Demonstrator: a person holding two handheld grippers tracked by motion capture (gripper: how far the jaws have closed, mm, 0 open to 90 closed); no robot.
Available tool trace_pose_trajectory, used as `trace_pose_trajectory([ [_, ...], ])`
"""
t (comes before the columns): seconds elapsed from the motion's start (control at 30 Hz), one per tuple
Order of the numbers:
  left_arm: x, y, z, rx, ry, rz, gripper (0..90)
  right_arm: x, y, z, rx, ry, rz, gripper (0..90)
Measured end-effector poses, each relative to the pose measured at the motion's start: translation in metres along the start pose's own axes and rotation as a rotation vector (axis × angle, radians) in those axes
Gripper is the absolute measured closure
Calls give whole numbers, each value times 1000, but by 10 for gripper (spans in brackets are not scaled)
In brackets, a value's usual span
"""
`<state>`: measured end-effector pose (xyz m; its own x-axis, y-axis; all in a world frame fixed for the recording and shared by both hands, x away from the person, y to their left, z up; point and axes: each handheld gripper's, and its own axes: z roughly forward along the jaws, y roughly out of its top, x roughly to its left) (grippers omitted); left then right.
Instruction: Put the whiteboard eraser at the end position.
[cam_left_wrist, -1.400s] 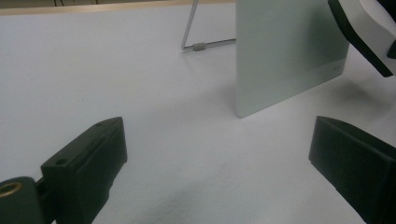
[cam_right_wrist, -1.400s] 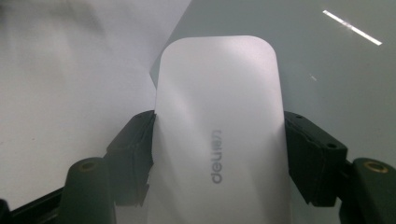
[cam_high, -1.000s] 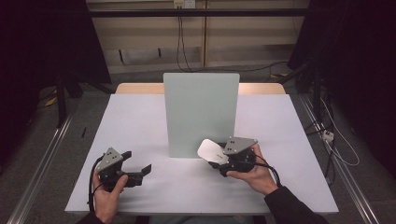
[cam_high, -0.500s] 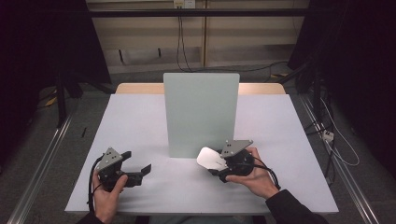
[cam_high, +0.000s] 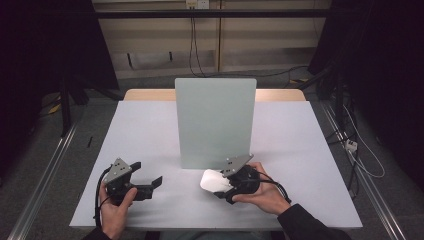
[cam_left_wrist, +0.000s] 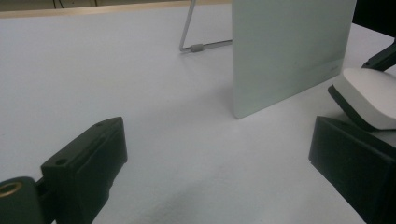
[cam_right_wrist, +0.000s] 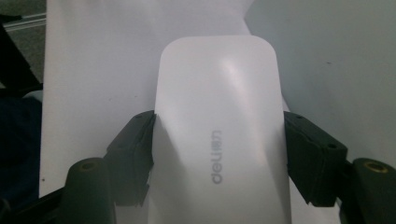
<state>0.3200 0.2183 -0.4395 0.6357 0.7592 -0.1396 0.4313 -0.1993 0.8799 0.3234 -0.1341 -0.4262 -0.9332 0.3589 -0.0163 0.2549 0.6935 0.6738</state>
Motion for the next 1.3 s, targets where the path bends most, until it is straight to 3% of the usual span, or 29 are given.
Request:
trace_pose_trajectory([
  [0.57,0,0,0,2,-2,2,42,3,5,24,34,16,-28,312],
  [1.1,1,0,3,12,-1,-5,42,0,0,26,2,27,20,298],
  [1.3,1,-1,4,14,-1,-12,42,0,-2,26,-14,30,36,238],
])
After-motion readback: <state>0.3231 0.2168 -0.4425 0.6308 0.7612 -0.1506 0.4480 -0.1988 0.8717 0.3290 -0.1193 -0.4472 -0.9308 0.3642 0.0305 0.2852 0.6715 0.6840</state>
